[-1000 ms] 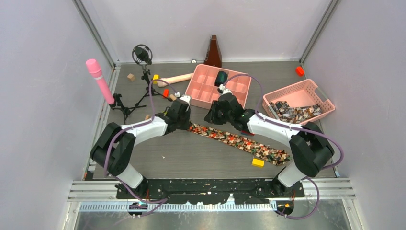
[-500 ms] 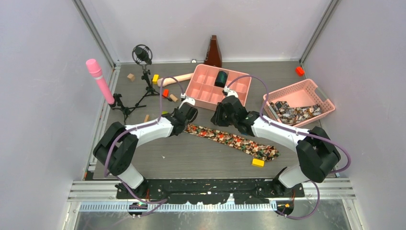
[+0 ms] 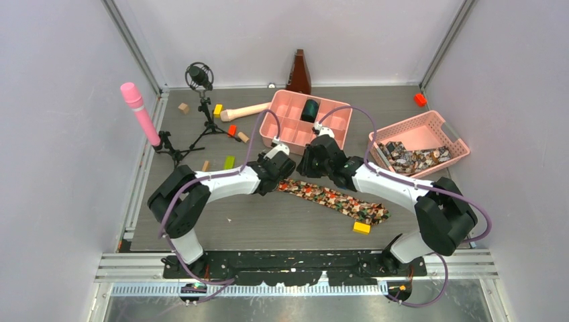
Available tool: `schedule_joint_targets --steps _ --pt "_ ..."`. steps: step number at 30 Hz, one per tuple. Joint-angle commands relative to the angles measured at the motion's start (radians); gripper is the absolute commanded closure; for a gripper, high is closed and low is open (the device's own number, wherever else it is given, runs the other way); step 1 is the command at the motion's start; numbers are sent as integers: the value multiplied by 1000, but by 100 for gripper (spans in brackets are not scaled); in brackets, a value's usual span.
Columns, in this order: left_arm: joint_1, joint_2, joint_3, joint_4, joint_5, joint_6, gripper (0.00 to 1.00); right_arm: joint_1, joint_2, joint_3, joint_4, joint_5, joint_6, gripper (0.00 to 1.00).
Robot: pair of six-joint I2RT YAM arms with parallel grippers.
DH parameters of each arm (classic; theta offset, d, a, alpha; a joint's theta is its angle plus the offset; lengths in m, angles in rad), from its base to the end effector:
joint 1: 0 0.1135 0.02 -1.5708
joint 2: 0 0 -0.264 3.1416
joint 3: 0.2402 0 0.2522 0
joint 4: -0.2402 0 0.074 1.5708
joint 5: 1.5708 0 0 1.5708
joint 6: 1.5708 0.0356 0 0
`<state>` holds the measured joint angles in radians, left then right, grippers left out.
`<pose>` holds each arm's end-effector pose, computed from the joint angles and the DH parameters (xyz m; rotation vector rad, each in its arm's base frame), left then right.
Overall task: Roll the ties
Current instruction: Roll the tie at the center of the board.
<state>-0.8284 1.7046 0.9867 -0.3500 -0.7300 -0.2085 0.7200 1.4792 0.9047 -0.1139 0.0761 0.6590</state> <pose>0.2390 -0.2254 0.1711 0.4903 2.2767 0.4742 0.2413 0.2081 0.2241 -0.0293 2.3395 0.6341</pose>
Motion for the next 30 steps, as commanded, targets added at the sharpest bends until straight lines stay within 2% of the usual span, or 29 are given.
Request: schedule_joint_targets --steps 1,7,16,23,30 --pt "-44 40 49 -35 -107 10 100 4 -38 -2 20 32 1 75" --pt "-83 75 62 -46 -118 -4 100 4 -84 -33 22 108 21 75" --pt "-108 89 70 -49 -90 -27 74 0 -169 -78 16 213 43 75" --pt "-120 90 82 -47 -43 -43 63 -4 -186 -92 10 218 54 74" --pt "-121 74 90 -45 40 -72 58 -6 -194 -96 4 220 54 73"
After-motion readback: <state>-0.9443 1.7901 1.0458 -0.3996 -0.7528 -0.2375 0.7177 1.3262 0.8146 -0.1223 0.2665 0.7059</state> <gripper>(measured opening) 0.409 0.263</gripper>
